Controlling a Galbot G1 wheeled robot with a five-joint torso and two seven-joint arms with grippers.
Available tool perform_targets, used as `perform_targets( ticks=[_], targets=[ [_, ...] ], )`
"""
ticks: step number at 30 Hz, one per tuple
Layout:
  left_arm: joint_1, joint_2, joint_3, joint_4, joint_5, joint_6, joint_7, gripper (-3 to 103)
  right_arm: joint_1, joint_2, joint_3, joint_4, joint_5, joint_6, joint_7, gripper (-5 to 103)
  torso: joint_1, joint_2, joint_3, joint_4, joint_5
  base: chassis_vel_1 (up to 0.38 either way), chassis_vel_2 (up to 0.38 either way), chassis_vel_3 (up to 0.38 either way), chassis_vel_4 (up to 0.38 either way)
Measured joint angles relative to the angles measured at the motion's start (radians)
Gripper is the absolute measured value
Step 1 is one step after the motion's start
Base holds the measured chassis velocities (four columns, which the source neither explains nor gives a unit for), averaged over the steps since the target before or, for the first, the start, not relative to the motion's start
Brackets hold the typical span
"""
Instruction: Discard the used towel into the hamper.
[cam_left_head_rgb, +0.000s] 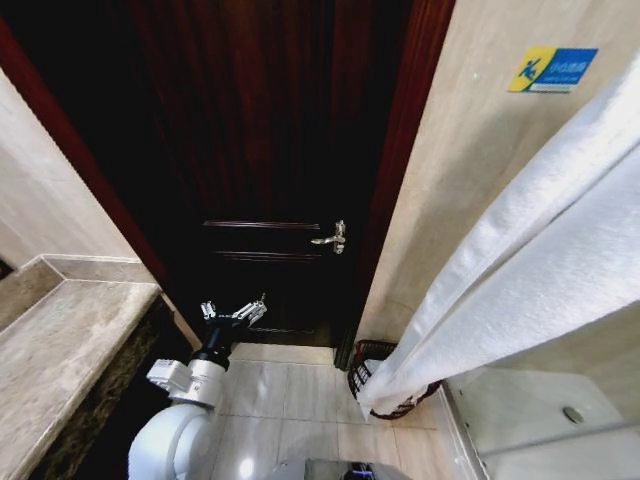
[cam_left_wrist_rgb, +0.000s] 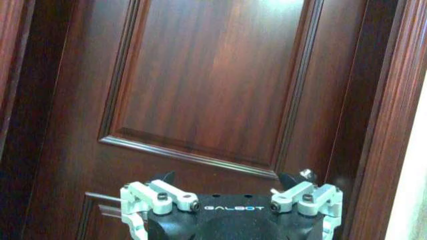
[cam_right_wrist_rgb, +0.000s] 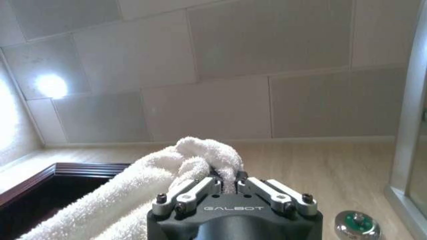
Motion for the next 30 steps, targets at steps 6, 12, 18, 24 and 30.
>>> perform_targets(
  ticks=[6, 12, 18, 24, 30],
  targets=[
    [0.0, 0.0, 0.0, 0.0, 0.0, 0.0, 0.0, 100, 0.003, 0.003, -0.002, 0.0, -0.004, -0.004, 0.0, 8, 0.0, 0.0, 0.0, -0.0004, 0.0007, 0.0, 0.0, 0.0, 0.0],
    [0.0, 0.0, 0.0, 0.0, 0.0, 0.0, 0.0, 100, 0.0, 0.002, -0.004, -0.001, -0.005, -0.006, 0.01, 8, 0.0, 0.0, 0.0, -0.0003, 0.0006, 0.032, 0.027, -0.04, -0.035],
    [0.0, 0.001, 0.0, 0.0, 0.0, 0.0, 0.0, 100, 0.041, -0.004, -0.04, -0.053, -0.025, 0.008, -0.003, 8, 0.0, 0.001, 0.0, 0.0, -0.001, 0.098, 0.081, -0.085, -0.098],
    [0.0, 0.0, 0.0, 0.0, 0.0, 0.0, 0.0, 100, 0.214, 0.017, -0.196, -0.234, -0.038, 0.059, -0.095, 8, 0.0, 0.0, 0.0, -0.0001, 0.0013, 0.029, 0.028, -0.016, -0.017],
    [0.0, 0.0, 0.0, 0.0, 0.0, 0.0, 0.0, 100, 0.4, 0.049, -0.335, -0.357, -0.033, 0.082, -0.164, 8, 0.0, 0.0, 0.0, -0.0005, 0.0007, -0.019, -0.011, 0.015, 0.007]
  ],
)
